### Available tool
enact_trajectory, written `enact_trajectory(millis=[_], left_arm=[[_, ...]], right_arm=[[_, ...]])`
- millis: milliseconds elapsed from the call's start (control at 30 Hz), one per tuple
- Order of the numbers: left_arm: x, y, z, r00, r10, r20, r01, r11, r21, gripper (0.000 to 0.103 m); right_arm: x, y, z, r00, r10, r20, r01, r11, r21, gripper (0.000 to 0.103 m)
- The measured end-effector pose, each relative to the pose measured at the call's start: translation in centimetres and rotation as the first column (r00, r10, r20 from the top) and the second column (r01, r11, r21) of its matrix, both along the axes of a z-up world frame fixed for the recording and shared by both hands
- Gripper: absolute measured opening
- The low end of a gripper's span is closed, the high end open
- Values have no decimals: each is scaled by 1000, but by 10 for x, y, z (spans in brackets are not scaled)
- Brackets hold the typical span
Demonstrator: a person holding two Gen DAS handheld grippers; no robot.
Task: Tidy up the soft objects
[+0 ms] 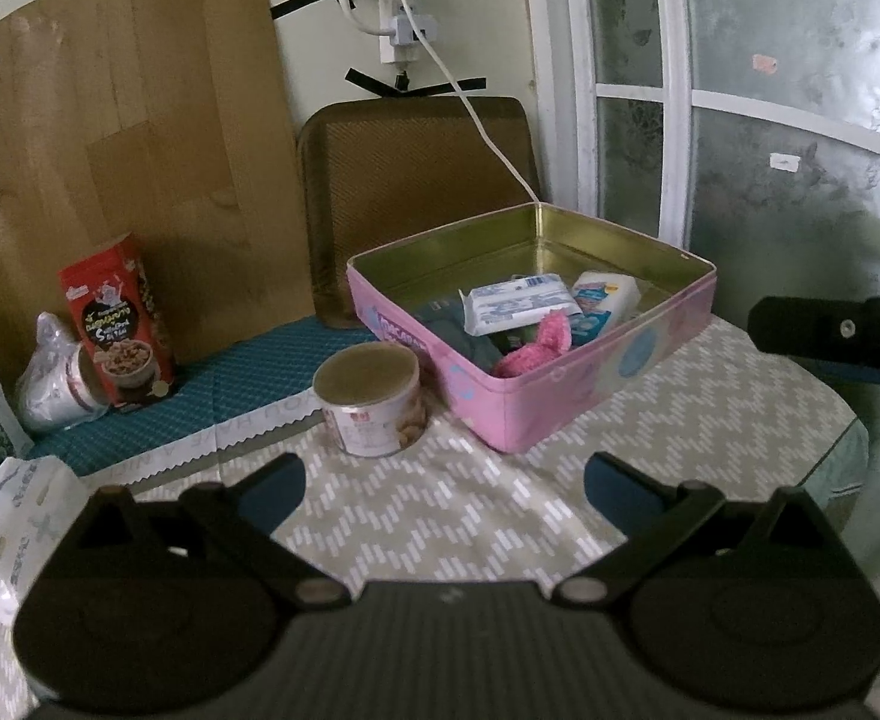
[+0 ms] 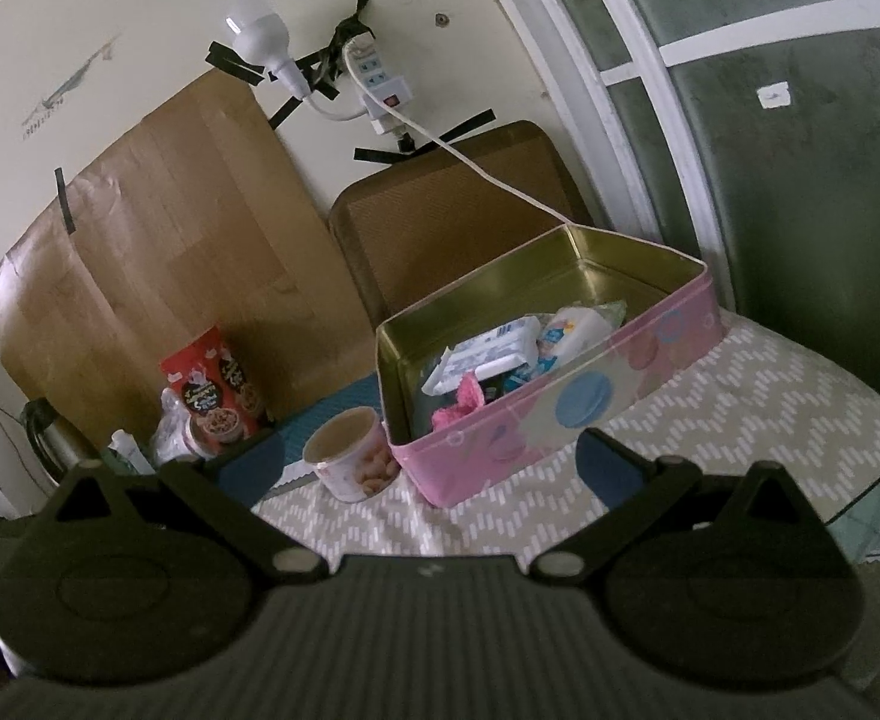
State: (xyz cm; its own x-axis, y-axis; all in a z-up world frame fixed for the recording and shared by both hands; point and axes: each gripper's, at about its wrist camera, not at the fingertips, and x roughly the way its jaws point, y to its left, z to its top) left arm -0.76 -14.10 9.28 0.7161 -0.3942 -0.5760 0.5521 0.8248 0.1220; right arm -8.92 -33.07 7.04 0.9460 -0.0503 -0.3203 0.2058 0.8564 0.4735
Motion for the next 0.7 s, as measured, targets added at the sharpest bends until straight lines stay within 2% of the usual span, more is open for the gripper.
enact_trajectory(millis=[700], left_arm=[[10,-16,-1,1000,-1,-11,1,1000,17,103]], right_arm=[[5,-13,-4,1000,-8,-7,8,1000,20,103]])
